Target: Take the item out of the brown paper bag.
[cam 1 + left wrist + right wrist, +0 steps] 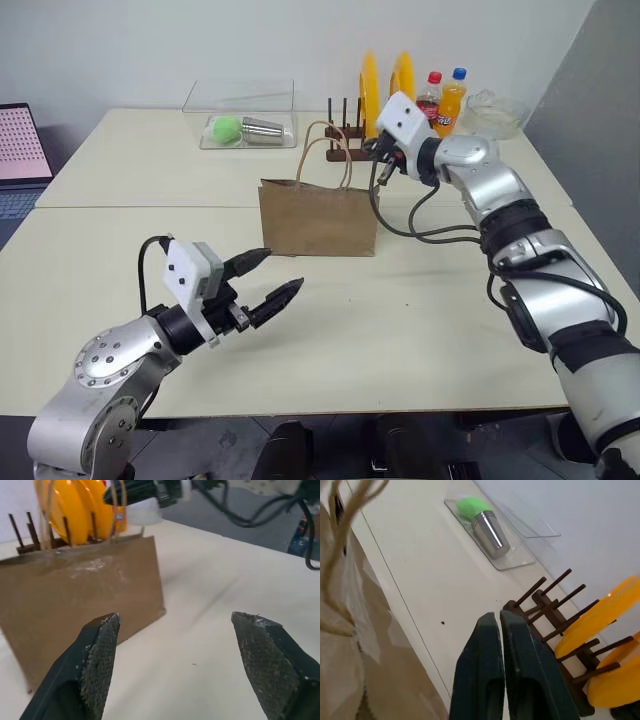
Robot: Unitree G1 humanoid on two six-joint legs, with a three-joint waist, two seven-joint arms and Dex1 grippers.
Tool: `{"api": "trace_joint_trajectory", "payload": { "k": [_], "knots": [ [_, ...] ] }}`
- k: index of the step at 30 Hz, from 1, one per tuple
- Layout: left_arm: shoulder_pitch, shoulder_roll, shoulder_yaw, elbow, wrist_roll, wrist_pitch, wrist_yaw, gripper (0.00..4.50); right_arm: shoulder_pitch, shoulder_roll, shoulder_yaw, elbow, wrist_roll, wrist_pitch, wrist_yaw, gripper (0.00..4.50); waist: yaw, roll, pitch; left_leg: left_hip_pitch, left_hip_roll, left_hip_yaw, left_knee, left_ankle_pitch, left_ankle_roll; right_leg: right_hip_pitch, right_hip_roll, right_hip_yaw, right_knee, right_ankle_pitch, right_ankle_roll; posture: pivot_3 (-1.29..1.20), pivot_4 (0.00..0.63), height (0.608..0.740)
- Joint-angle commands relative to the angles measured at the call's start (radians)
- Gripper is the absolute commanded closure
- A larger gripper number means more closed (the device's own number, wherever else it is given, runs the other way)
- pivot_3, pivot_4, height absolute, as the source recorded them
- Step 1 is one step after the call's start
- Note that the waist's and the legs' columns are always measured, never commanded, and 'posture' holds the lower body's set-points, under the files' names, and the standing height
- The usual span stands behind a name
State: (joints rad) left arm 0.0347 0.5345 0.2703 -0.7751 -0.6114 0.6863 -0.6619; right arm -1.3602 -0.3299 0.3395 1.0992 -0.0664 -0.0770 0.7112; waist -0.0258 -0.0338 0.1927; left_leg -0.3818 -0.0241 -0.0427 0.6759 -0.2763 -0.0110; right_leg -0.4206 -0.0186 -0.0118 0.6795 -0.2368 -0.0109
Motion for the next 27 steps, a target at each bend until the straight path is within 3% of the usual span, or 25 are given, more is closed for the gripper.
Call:
{"api": "trace_joint_trajectory", "payload": {
  "k": [1, 4, 7, 9, 13, 19, 24, 27],
  "knots": [
    [0.011, 0.022, -0.028, -0.035, 0.007, -0.049, -0.007, 0.77, -0.053, 0.019, 0.026, 0.083, -0.087, -0.089, 0.025, 4.45, 0.0, 0.0, 0.0, 0.0, 0.0, 0.0, 0.0, 0.0, 0.0, 0.0, 0.0, 0.0, 0.0, 0.0, 0.0, 0.0, 0.15, 0.74],
    [0.038, 0.042, -0.029, -0.014, 0.006, -0.078, -0.028, 0.77, -0.052, 0.028, 0.029, 0.09, -0.107, -0.124, 0.125, 4.45, -0.001, 0.001, 0.001, 0.0, 0.0, 0.0, 0.0, 0.0, 0.0, 0.0, 0.0, 0.0, 0.0, 0.0, 0.0, 0.0, 0.15, 0.74],
    [0.09, 0.076, -0.012, 0.011, 0.01, -0.125, -0.085, 0.77, -0.016, 0.004, 0.023, 0.008, -0.082, -0.132, 0.34, 4.45, -0.001, 0.002, 0.001, 0.0, 0.0, 0.0, -0.001, 0.0, 0.0, 0.0, 0.0, 0.0, 0.0, 0.0, 0.0, 0.0, 0.15, 0.74],
    [0.139, 0.107, -0.001, 0.031, 0.013, -0.157, -0.135, 0.77, 0.026, -0.016, 0.01, -0.104, -0.039, -0.073, 0.487, 4.45, -0.001, 0.003, 0.002, 0.0, 0.0, -0.001, -0.001, 0.0, 0.0, 0.0, 0.0, -0.001, 0.0, 0.0, 0.0, 0.0, 0.15, 0.74],
    [0.201, 0.153, 0.015, 0.078, 0.035, -0.227, -0.201, 0.77, 0.125, -0.059, 0.015, -0.346, 0.008, 0.027, 0.626, 4.45, 0.001, 0.003, 0.002, 0.0, 0.0, -0.002, -0.001, 0.0, 0.0, 0.0, 0.0, -0.001, -0.001, 0.0, 0.0, 0.0, 0.15, 0.74],
    [0.318, 0.198, 0.01, 0.14, 0.125, -0.347, -0.274, 0.77, 0.281, -0.097, 0.019, -0.678, 0.05, 0.193, 0.681, 4.45, 0.0, 0.004, 0.002, 0.0, 0.001, -0.002, -0.002, 0.0, 0.0, -0.001, 0.0, -0.002, -0.001, -0.001, -0.001, 0.0, 0.15, 0.74],
    [0.362, 0.214, 0.034, 0.151, 0.14, -0.41, -0.317, 0.77, 0.349, -0.094, -0.022, -0.793, 0.081, 0.158, 0.626, 4.45, 0.0, 0.004, 0.002, 0.0, 0.001, -0.003, -0.004, 0.0, 0.0, -0.001, 0.0, -0.002, -0.002, -0.002, -0.002, 0.0, 0.15, 0.74],
    [0.339, 0.24, 0.053, 0.177, 0.172, -0.477, -0.348, 0.77, 0.429, -0.123, -0.078, -0.942, 0.187, 0.167, 0.657, 4.45, 0.003, 0.004, 0.002, 0.0, 0.001, -0.003, -0.005, 0.0, 0.0, -0.001, 0.0, -0.002, -0.002, -0.002, -0.002, 0.0, 0.15, 0.74]
  ]
}}
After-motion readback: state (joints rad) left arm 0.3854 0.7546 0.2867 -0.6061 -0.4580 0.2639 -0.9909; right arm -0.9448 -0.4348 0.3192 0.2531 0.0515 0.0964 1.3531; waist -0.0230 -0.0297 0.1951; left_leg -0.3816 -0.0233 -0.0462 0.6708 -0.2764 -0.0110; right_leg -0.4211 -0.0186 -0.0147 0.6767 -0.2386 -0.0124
